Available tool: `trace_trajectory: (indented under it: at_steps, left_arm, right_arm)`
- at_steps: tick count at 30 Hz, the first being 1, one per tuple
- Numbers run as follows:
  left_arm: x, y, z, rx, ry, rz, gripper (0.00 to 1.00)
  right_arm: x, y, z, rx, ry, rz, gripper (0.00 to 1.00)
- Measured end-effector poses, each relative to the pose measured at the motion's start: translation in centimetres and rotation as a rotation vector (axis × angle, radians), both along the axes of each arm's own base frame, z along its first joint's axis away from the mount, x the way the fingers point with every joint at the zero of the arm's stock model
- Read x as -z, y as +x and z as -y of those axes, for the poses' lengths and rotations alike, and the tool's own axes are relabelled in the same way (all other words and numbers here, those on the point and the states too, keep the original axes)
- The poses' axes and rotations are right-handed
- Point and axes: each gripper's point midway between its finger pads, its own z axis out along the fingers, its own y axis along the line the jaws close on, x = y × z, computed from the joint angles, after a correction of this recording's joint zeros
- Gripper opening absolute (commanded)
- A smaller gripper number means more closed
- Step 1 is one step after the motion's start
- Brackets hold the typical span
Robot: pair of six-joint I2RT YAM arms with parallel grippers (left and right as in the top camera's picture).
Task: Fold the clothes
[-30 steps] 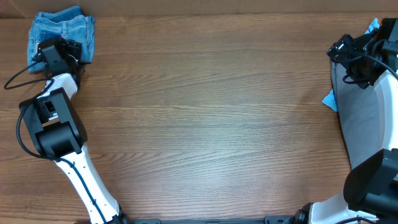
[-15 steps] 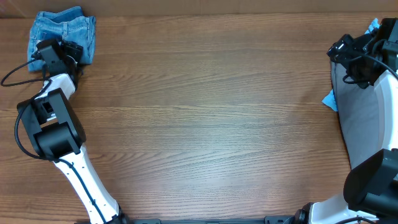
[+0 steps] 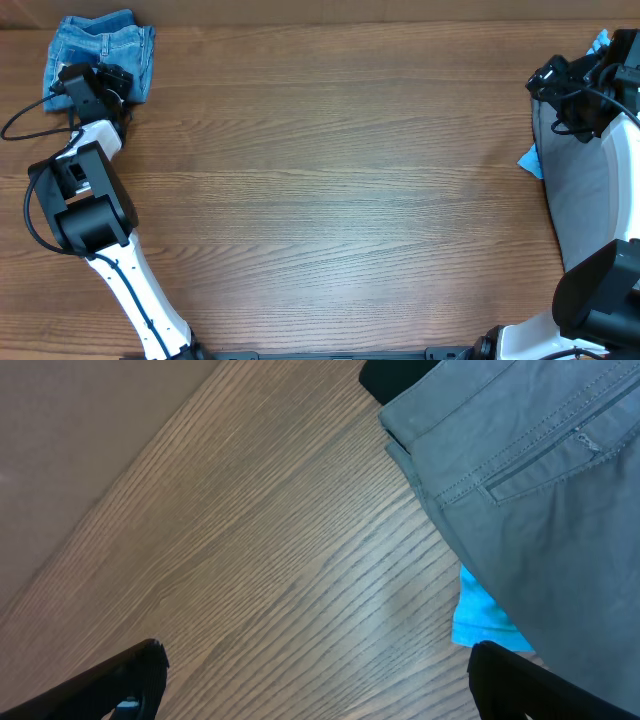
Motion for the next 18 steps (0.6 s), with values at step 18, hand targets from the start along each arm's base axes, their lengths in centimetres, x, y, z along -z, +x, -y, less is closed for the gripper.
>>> trace_trajectory:
  at_steps: [18]
  left_arm:
    - [-1.0, 1.0, 1.7, 0.161, -0.031, -0.027, 1.00]
  right_arm:
    - [0.0, 0.0, 0.0, 0.000, 0.000, 0.000, 1.00]
